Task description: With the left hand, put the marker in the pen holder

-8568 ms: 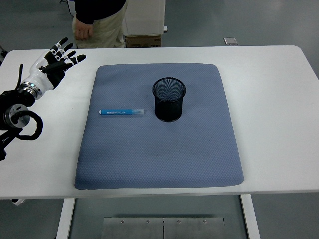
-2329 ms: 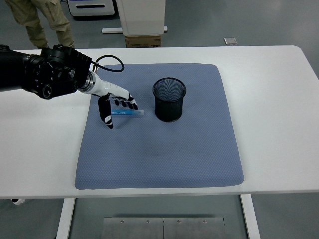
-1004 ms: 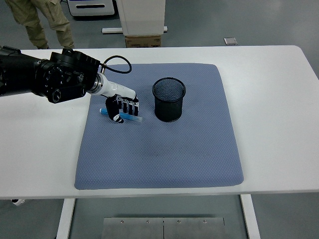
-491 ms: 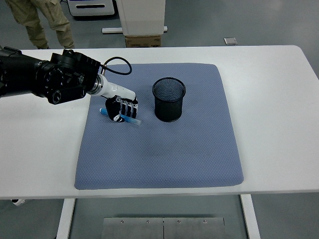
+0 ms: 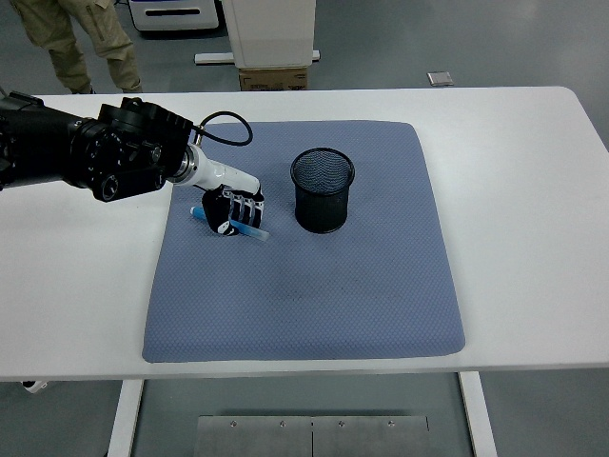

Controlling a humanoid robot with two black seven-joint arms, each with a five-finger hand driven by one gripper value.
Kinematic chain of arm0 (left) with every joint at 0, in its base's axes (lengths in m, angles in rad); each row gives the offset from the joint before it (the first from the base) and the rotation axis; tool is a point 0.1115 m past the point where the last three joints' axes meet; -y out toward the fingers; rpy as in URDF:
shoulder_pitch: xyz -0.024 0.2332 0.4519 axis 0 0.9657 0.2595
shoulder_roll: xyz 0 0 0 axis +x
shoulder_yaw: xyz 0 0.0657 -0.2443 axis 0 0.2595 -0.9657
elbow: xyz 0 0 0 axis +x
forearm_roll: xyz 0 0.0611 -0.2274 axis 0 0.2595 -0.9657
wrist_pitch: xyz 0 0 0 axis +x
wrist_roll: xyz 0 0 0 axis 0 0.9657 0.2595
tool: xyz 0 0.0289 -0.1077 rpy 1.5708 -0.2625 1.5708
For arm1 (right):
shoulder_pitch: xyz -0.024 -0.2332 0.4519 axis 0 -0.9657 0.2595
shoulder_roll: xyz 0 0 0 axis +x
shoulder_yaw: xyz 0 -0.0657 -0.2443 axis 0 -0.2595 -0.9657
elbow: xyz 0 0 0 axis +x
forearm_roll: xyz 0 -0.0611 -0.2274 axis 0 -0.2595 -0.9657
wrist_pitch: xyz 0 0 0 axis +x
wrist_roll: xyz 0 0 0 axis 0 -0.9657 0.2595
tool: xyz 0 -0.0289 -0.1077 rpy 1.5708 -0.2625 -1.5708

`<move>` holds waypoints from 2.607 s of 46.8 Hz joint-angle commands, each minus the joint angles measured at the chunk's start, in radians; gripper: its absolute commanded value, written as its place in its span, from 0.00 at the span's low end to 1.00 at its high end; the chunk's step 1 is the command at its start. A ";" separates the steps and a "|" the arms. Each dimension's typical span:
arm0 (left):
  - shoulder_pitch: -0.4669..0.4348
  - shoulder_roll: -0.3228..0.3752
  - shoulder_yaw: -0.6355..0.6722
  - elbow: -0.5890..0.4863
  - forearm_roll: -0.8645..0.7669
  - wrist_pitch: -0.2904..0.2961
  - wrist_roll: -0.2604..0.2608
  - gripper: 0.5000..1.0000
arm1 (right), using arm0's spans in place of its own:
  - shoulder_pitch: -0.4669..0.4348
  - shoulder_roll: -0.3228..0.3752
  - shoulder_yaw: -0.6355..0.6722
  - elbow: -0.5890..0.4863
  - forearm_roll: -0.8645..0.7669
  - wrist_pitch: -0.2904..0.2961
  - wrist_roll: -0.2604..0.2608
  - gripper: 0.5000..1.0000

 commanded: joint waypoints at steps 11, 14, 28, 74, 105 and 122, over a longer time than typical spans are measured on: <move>0.000 0.000 0.000 -0.001 0.024 0.010 0.000 0.06 | 0.001 0.000 0.000 0.000 0.000 0.000 0.000 1.00; 0.000 0.000 0.000 -0.001 0.024 0.016 -0.002 0.06 | 0.001 0.000 0.000 0.000 0.001 0.000 0.000 1.00; -0.001 0.002 0.000 -0.003 0.024 0.016 -0.003 0.19 | 0.001 0.000 0.000 0.000 0.000 0.000 0.000 1.00; -0.003 0.000 0.000 -0.009 0.044 0.011 -0.005 0.00 | 0.001 0.000 0.000 0.000 0.000 0.000 0.000 1.00; -0.034 0.012 -0.002 -0.009 0.036 0.005 -0.016 0.00 | 0.001 0.000 0.000 0.000 0.001 0.000 0.000 1.00; -0.093 0.020 -0.003 -0.008 0.024 -0.016 -0.020 0.00 | 0.001 0.000 0.000 0.000 0.001 0.000 0.000 1.00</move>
